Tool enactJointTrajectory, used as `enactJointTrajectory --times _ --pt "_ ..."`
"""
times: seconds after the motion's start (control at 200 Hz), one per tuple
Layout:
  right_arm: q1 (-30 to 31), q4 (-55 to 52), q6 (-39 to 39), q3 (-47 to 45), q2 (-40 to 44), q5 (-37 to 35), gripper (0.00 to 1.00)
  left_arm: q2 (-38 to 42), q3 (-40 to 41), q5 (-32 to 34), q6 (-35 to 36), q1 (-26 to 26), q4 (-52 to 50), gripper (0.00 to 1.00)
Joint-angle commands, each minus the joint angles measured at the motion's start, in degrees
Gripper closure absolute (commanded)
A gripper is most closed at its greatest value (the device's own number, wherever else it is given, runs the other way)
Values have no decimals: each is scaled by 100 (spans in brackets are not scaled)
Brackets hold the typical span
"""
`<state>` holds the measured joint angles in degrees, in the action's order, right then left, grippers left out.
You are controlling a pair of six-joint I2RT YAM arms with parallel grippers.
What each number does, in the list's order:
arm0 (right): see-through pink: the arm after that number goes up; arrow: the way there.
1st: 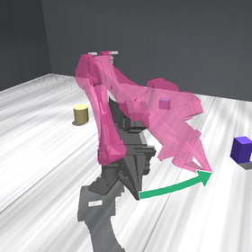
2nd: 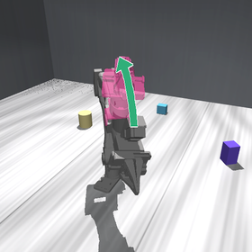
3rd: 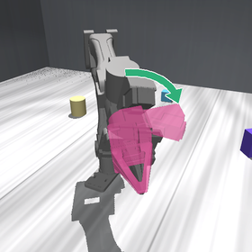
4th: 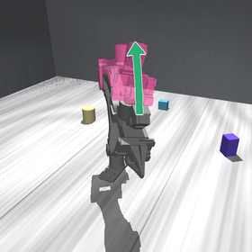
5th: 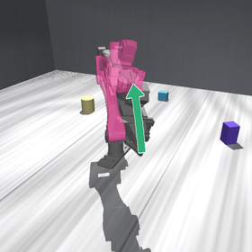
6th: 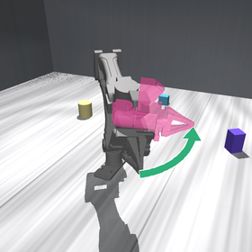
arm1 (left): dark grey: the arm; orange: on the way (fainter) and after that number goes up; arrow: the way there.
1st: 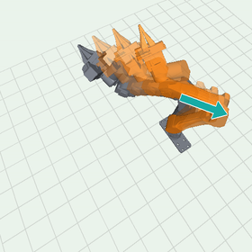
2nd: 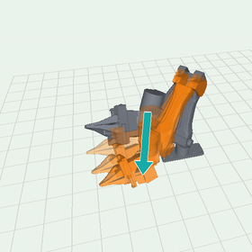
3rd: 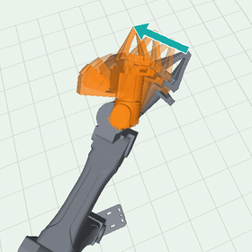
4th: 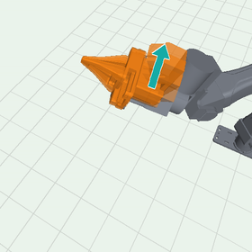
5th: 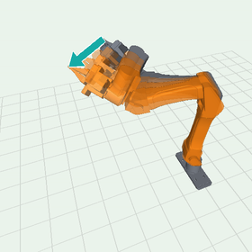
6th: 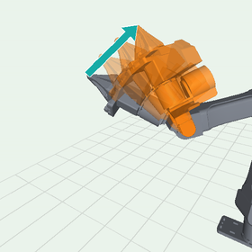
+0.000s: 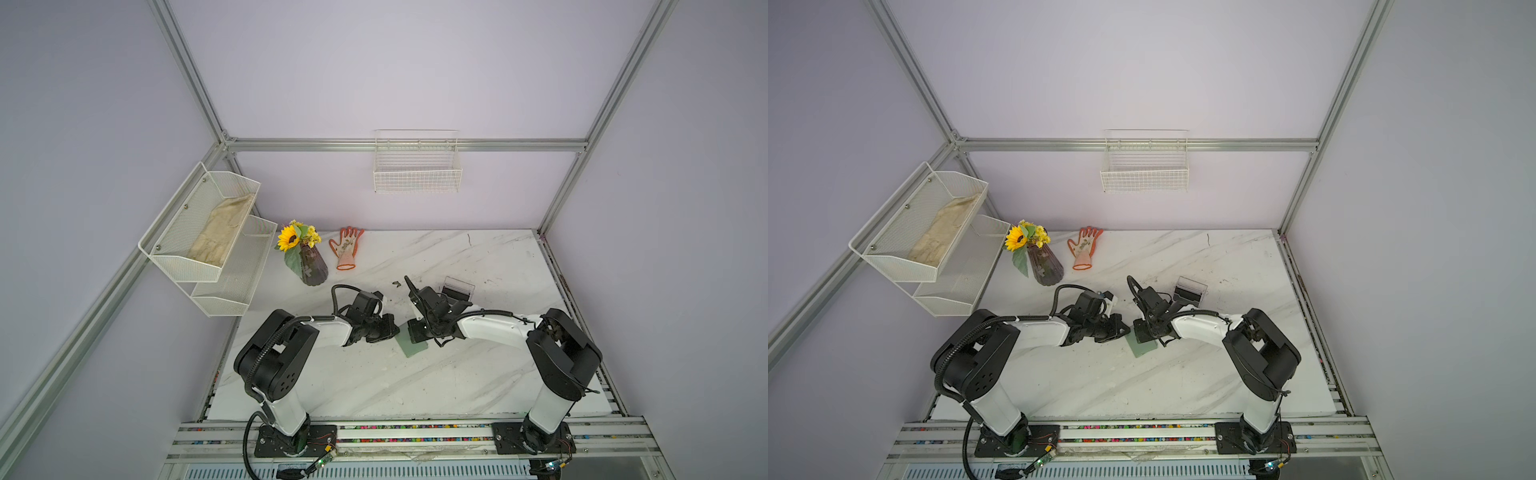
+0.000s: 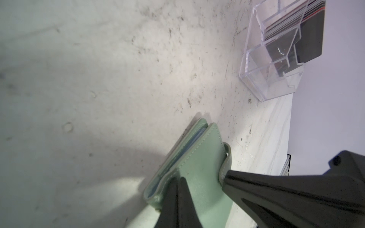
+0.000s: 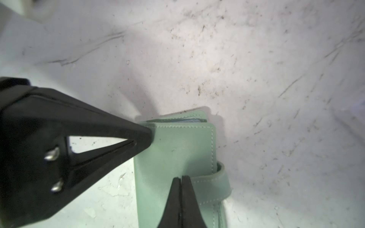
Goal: Insert credit cards into a card holder
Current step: Open the card holder at the center of the board.
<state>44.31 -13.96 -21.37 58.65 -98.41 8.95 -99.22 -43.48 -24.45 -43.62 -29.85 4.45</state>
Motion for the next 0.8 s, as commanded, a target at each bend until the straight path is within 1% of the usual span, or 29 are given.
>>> enactJointTrajectory --times 0.0,0.1,0.21,0.475,0.565,0.68,0.725,0.76,0.795 --pt "-261 -55 -109 -259 423 631 100 -377 -176 559 355 66 -1069 100" --pt "-376 97 -180 -409 589 830 100 -451 -421 667 609 89 -1350 100" --pt "-445 165 -288 -572 690 804 100 -494 -661 769 802 93 -1556 100" --pt "-590 106 -692 -966 904 193 100 -576 -1254 1271 1349 102 -2165 100" --pt "-591 74 -818 -1059 906 25 100 -624 -1452 1319 1501 102 -2284 100" --pt "-591 47 -910 -1123 1016 -126 89 -660 -1581 1280 1566 100 -2315 100" --pt "-597 -17 -907 -1089 1063 -164 82 -668 -1607 1215 1598 102 -2315 100" --pt "-598 -73 -868 -1040 1106 -198 81 -675 -1630 1098 1670 102 -2302 100" --pt "-591 -161 -646 -971 1161 -282 80 -682 -1661 1037 1714 101 -2317 100"
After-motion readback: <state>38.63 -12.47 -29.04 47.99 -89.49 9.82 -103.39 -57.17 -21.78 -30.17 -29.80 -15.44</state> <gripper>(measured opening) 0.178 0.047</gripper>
